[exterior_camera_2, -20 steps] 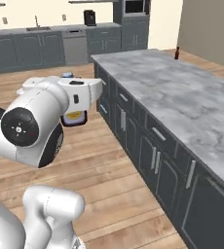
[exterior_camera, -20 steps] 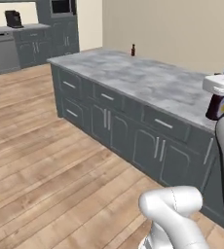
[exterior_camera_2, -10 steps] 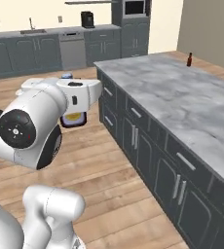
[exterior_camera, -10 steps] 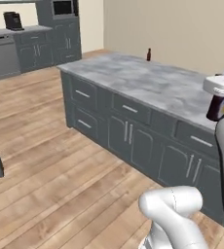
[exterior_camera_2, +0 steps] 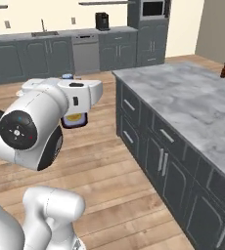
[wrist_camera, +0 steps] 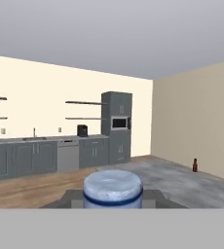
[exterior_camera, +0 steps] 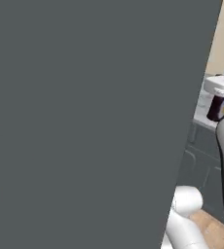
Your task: The dining table condiment station is running low on condiment bottle. Refill the condiment station by opening the cabinet and taking the condiment bottle from the cabinet and placing it on the dining table.
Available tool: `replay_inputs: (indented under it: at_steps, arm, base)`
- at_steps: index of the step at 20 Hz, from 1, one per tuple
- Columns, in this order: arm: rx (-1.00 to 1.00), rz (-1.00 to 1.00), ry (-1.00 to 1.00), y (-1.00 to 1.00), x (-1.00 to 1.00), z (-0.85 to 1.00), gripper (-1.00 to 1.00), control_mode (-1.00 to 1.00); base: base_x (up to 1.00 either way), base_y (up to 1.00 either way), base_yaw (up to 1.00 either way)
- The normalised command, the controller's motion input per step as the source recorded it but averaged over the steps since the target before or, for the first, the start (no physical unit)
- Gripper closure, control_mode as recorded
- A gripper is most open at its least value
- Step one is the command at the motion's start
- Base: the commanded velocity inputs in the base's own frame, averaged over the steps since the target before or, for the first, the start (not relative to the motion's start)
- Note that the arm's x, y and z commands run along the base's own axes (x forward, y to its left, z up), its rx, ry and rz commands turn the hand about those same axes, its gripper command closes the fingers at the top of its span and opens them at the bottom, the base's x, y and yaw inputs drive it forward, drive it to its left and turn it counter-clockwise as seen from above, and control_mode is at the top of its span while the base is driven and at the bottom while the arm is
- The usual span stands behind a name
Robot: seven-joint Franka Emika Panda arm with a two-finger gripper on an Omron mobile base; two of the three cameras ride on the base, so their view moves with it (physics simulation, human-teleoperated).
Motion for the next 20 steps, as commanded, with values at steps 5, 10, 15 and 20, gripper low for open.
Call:
replay_inputs:
  at_steps: [5,10,15,20]
  arm:
    - [0.0,0.0,0.0,0.0,0.0,0.0,1.0,1.0]
    - [0.0,0.0,0.0,0.0,0.0,0.0,1.0,1.0]
    - [0.0,0.0,0.0,0.0,0.0,0.0,1.0,1.0]
    - [0.0,0.0,0.0,0.0,0.0,0.0,1.0,1.0]
  base:
    - [1.0,1.0,0.09]
    - [1.0,1.0,0.09]
    - [1.0,0.83,0.05]
    - [1.0,0.75,0.0]
